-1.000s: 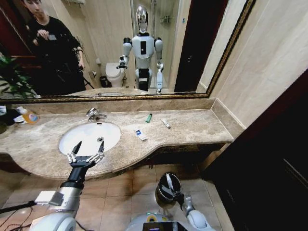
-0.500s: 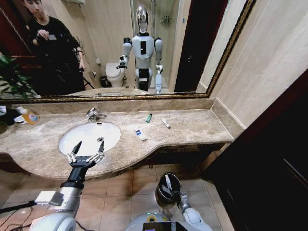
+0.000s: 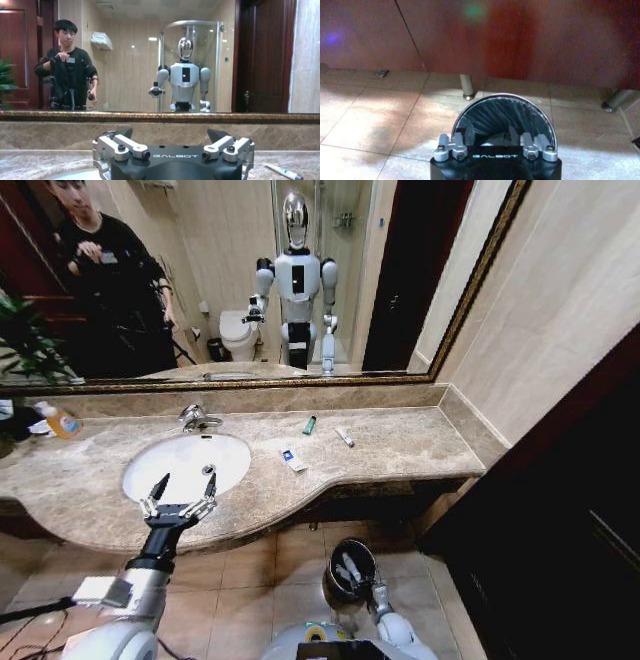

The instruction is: Pick up the trash from the sink and place it in the trash bin.

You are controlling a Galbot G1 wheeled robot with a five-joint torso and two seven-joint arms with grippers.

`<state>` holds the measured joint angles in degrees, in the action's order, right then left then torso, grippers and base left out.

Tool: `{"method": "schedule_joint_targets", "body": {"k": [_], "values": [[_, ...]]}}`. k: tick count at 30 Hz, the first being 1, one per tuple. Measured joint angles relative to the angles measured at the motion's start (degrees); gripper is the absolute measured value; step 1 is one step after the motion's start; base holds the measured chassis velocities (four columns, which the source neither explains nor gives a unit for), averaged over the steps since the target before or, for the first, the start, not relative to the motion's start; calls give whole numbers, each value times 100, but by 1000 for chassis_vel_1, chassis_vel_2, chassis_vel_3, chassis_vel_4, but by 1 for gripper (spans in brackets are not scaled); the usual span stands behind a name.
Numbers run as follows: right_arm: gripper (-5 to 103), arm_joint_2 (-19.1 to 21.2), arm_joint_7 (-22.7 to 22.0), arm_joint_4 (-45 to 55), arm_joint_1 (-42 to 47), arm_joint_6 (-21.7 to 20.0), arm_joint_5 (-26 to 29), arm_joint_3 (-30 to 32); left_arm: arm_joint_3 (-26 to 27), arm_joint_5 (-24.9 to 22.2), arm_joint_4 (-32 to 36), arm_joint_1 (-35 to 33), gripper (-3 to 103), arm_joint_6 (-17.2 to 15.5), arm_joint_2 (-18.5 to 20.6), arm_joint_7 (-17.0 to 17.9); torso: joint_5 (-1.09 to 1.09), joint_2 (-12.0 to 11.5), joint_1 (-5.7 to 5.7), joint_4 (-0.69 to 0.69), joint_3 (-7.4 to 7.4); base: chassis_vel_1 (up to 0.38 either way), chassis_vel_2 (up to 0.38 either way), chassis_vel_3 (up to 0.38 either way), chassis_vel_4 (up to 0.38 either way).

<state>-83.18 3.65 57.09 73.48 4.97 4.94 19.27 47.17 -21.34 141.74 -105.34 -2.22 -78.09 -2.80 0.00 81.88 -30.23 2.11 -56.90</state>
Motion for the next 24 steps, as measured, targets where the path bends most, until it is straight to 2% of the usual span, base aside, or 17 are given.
{"method": "schedule_joint_targets", "body": {"k": [2, 5, 8, 9, 11, 17, 20, 22, 24], "values": [[68, 10, -4, 52, 40, -2, -12, -1, 0, 0, 0, 0, 100, 0, 0, 0, 0, 0, 0, 0, 0, 0, 0, 0, 0], [73, 34, -19, 121, 81, -5, -13, 4, 0, 0, 0, 0, 100, 0, 0, 0, 0, 0, 0, 0, 0, 0, 0, 0, 0], [89, 95, -29, 255, 166, -24, -4, 11, 0, 0, 0, 0, 100, 0, 0, 0, 0, 0, 0, 0, 0, 0, 0, 0, 0], [89, 95, -29, 255, 166, -24, -4, 11, 0, 0, 0, 0, 100, 0, 0, 0, 0, 0, 0, 0, 0, 0, 0, 0, 0], [98, 148, -34, 462, 289, -34, 8, 17, 0, 0, 0, 0, 100, 0, 0, 0, 0, 0, 0, 0, 0, 0, 0, 0, 0], [100, 231, 14, 1254, 684, -191, 81, 23, 0, 0, 0, 0, 100, 0, 0, 0, 0, 0, 0, -1, 0, 0, 0, 0, 0], [100, 436, -34, 2283, 1100, -394, 469, 3, 0, 0, 0, 0, 100, 0, 0, 0, 0, 0, 0, 0, 0, 0, 0, 0, 0], [100, 477, -53, 2459, 1173, -425, 540, 2, 0, 0, 0, 0, 100, 0, 0, 0, 1, 0, 0, 0, 0, 0, 0, 0, 0], [100, 613, -80, 3144, 1467, -584, 741, 33, 0, 0, 0, 0, 100, 0, 0, 0, 1, 0, 0, 0, 0, 0, 0, 0, 0]]}}
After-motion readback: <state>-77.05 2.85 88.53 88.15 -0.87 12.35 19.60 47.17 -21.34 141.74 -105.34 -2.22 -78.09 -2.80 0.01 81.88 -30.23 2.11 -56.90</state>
